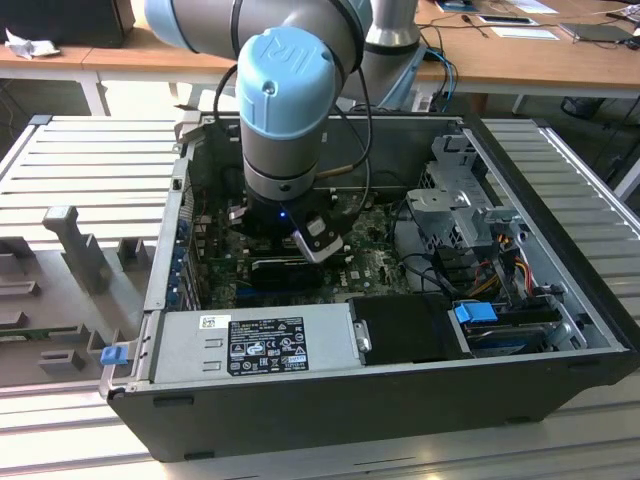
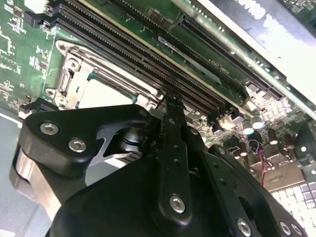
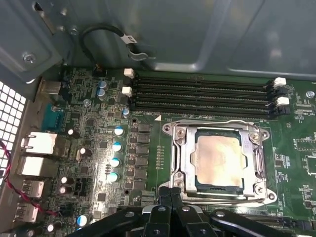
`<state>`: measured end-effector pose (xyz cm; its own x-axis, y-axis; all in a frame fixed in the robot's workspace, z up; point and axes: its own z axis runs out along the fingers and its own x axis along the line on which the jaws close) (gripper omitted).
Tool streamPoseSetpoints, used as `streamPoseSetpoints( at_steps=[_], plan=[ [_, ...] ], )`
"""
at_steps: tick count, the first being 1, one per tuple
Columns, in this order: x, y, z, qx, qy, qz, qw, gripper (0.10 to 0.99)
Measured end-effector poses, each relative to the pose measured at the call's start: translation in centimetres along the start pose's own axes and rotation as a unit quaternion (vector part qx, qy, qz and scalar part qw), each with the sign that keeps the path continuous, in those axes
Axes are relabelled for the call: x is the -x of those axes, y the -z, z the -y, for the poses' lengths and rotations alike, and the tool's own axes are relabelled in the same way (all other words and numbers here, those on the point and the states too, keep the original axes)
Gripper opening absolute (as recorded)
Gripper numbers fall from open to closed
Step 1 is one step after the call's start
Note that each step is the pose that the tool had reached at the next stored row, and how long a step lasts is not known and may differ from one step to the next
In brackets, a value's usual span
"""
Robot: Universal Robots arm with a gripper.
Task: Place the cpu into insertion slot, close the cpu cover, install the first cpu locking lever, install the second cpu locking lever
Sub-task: 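Install the second cpu locking lever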
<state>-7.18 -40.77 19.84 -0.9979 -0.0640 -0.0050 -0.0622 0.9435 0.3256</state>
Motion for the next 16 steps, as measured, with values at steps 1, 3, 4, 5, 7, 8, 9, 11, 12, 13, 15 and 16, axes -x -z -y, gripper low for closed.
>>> streamPoseSetpoints(
  at_steps=[1,3,4,5,7,8,9,11,12,13,15,16],
  plan=[
    [-0.01,-0.06,0.02,0.0024,0.000,0.0001,1.0000,0.106],
    [-0.04,-0.21,0.07,0.0078,0.000,0.0004,1.0000,0.106],
    [-0.07,-0.37,0.12,0.0115,0.000,0.0008,0.9999,0.106],
    [-0.33,-0.62,0.18,0.0204,0.000,0.0013,0.9998,0.106],
    [-0.37,-0.17,0.04,0.0233,0.000,0.0015,0.9997,0.106],
    [-0.37,0.12,-0.06,0.0232,0.000,0.0015,0.9997,0.106],
    [-0.37,0.45,-0.17,0.0233,0.000,0.0015,0.9997,0.106],
    [-0.36,1.47,-0.53,0.0233,0.000,0.0015,0.9997,0.106],
    [-0.36,1.82,-0.64,0.0233,0.000,0.0015,0.9997,0.106],
    [-0.36,2.14,-0.75,0.0233,0.000,0.0015,0.9997,0.106],
    [-0.36,2.40,-0.85,0.0234,0.000,0.0015,0.9997,0.106],
    [-0.36,2.55,-0.90,0.0234,0.000,0.0015,0.9997,0.106]
  ],
)
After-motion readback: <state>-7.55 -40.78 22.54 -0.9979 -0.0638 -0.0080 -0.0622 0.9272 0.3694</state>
